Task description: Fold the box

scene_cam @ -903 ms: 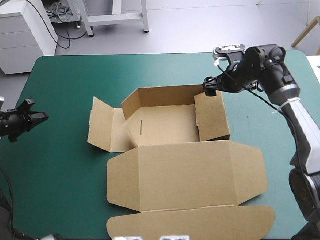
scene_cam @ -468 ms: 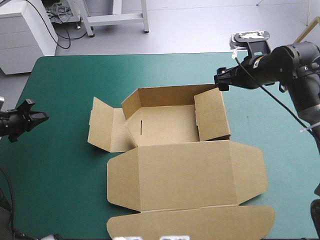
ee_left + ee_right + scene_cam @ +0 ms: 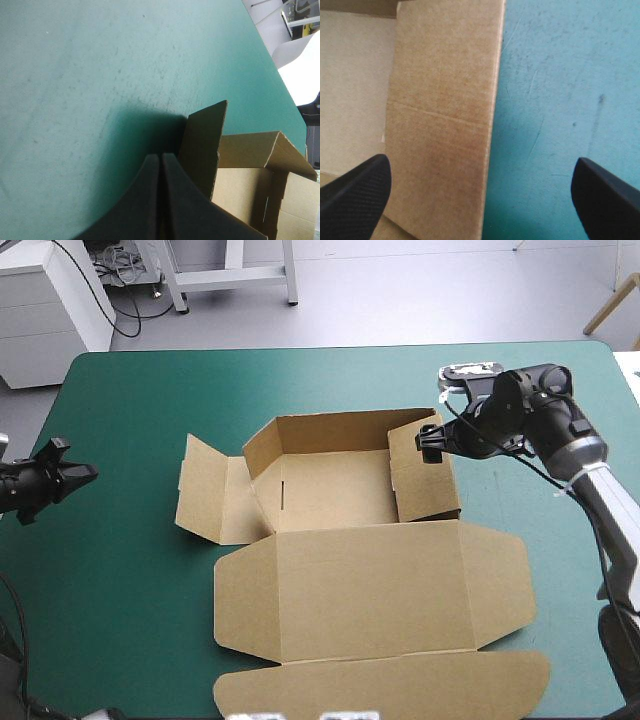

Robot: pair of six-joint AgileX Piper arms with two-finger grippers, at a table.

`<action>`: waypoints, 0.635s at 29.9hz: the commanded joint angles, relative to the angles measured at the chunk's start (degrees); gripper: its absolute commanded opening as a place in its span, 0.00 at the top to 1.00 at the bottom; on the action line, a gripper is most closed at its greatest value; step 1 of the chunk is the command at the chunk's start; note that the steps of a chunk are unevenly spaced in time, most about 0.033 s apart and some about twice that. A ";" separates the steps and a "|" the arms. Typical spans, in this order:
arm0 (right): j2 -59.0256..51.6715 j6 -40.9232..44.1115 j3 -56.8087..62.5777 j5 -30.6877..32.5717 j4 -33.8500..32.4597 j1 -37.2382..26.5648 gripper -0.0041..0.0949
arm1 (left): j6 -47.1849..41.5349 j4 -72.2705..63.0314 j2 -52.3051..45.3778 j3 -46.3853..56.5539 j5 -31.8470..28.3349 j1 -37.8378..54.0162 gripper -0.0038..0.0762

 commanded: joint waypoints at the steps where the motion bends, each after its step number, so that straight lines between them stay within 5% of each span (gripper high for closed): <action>1: 1.38 0.24 0.02 -3.21 0.99 -0.19 0.05 | -0.26 -3.96 -2.46 -1.38 0.79 -0.02 0.96; 19: 8.06 1.25 0.03 -5.91 -2.19 3.11 0.08 | -0.47 -3.96 -2.46 -1.38 0.55 -0.02 0.96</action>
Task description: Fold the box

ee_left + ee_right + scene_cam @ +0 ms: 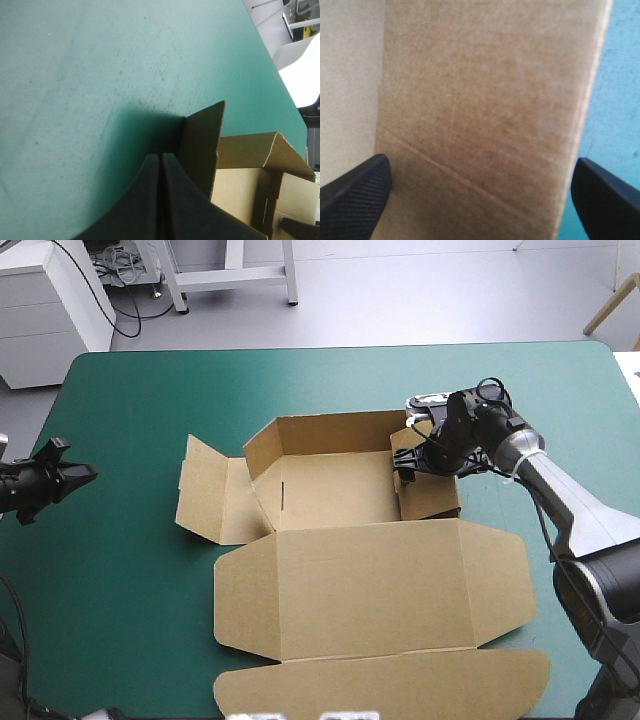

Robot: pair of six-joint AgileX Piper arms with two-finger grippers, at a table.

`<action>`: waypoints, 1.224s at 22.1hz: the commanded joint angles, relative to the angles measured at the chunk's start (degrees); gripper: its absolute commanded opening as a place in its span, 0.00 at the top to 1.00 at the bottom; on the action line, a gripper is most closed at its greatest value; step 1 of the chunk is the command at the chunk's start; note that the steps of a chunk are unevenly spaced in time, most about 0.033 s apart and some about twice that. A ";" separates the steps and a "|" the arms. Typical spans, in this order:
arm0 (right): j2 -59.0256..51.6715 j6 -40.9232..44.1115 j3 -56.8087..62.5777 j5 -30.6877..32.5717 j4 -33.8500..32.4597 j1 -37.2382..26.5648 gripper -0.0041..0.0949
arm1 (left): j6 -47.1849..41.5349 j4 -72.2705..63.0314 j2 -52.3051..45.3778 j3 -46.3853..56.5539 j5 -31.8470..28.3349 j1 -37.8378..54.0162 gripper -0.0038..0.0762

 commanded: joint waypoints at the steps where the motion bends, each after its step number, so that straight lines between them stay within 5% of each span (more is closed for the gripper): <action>1: -2.76 0.24 -1.29 -0.17 -1.82 0.01 0.12 | -0.32 -3.96 -2.46 -1.38 0.85 -0.02 0.96; 3: -2.76 0.24 -1.29 0.49 -1.82 0.01 0.24 | -0.32 -3.96 -2.46 -1.38 0.85 -0.02 0.96; 4: -2.72 0.24 -1.29 0.76 -1.82 0.01 0.46 | -0.32 -3.96 -2.46 -1.38 1.23 -0.02 0.96; 5: -2.63 0.24 -1.29 0.76 -1.82 0.01 0.57 | -0.32 -3.96 -2.46 -1.38 1.35 -0.02 0.96; 6: -2.50 0.01 -1.29 0.76 -1.82 0.01 0.83 | -0.32 -3.96 -2.46 -1.38 1.34 -0.02 0.96; 8: -2.26 -0.37 -1.29 0.97 -1.82 0.01 0.97 | -0.32 -3.96 -2.46 -1.38 1.34 -0.02 0.96; 19: -16.67 -1.92 -16.01 3.25 -2.90 0.01 0.98 | 3.56 -4.35 -2.46 -1.38 2.35 -0.12 0.96; 27: -24.07 -3.49 -16.38 2.90 -2.68 0.01 0.98 | 4.69 -3.87 -2.46 -1.38 3.09 -0.12 0.95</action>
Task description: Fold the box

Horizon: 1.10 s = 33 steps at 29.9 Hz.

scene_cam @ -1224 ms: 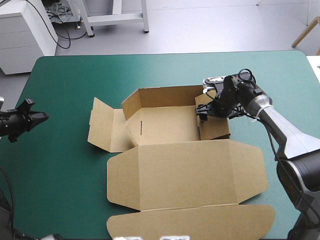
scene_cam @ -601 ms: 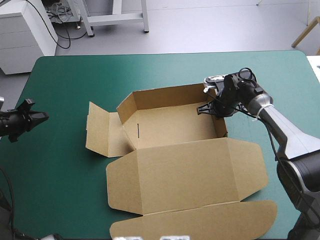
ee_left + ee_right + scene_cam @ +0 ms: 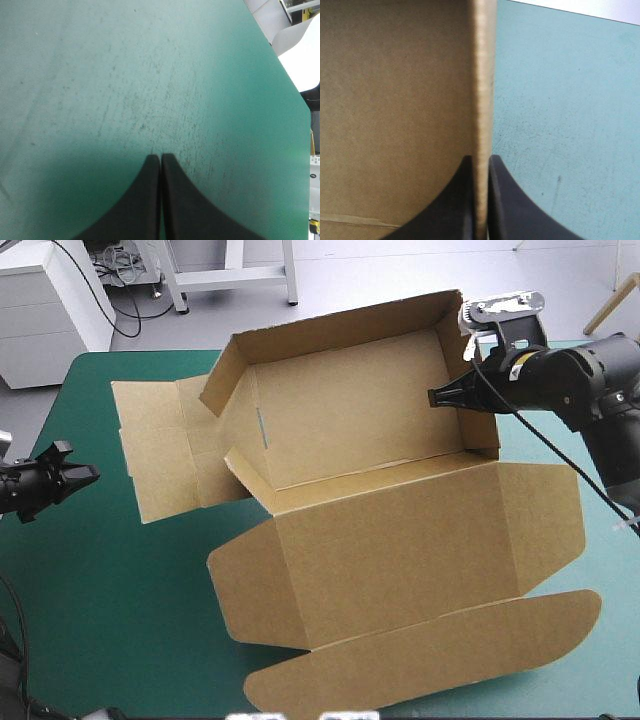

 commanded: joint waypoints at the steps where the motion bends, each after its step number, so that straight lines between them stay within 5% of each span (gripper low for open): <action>1: -2.67 -0.51 -1.83 -3.36 0.58 -0.04 0.98 | 0.57 -3.79 -2.46 -1.38 1.95 -0.12 0.93; 6: -2.16 -0.51 -1.60 -3.35 0.58 -0.04 0.98 | 1.26 -3.79 -2.46 -1.38 3.67 -0.12 0.63; 10: -1.96 -0.51 -1.60 -3.35 0.58 -0.04 0.98 | 3.79 -3.79 -2.46 -1.38 4.57 -0.12 0.20; 13: -1.96 -0.51 -1.60 -3.46 0.81 -0.04 0.98 | 3.79 -3.79 -2.46 -1.38 2.87 -0.12 0.06; 22: -1.70 -1.05 -1.60 -5.40 5.64 -0.04 0.98 | 13.10 -8.91 -2.91 -1.38 8.11 -1.17 0.11; 33: 1.80 -1.32 -1.60 -8.97 9.28 -0.04 0.98 | 19.60 -17.89 -3.06 -1.38 8.11 -15.73 0.12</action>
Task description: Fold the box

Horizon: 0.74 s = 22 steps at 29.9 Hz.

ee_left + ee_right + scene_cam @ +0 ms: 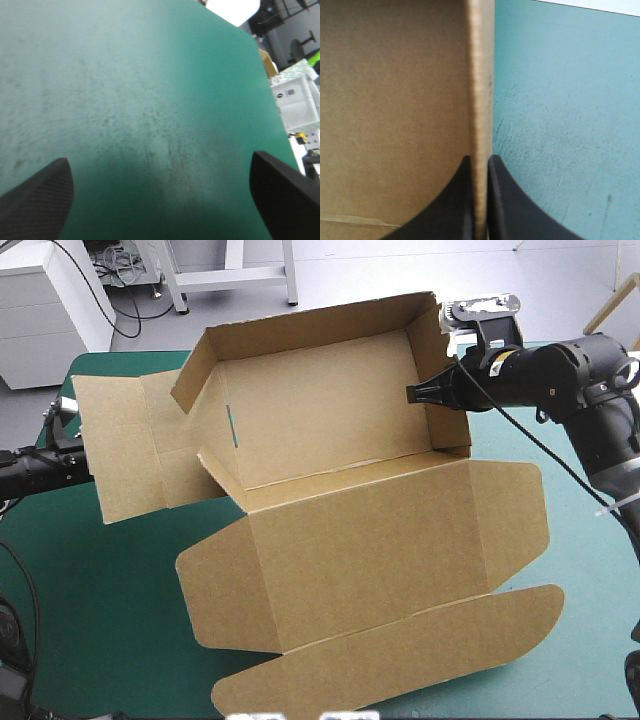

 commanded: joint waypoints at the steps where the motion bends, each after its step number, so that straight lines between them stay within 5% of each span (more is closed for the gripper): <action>1: -0.67 0.15 -1.70 -5.63 1.18 -0.04 0.98 | 2.12 -8.80 -2.62 -1.38 6.00 -3.27 0.12; 22: 5.32 1.48 -1.70 -9.40 -0.90 -0.04 0.98 | 4.13 -13.73 -10.02 -1.49 5.90 -14.31 0.12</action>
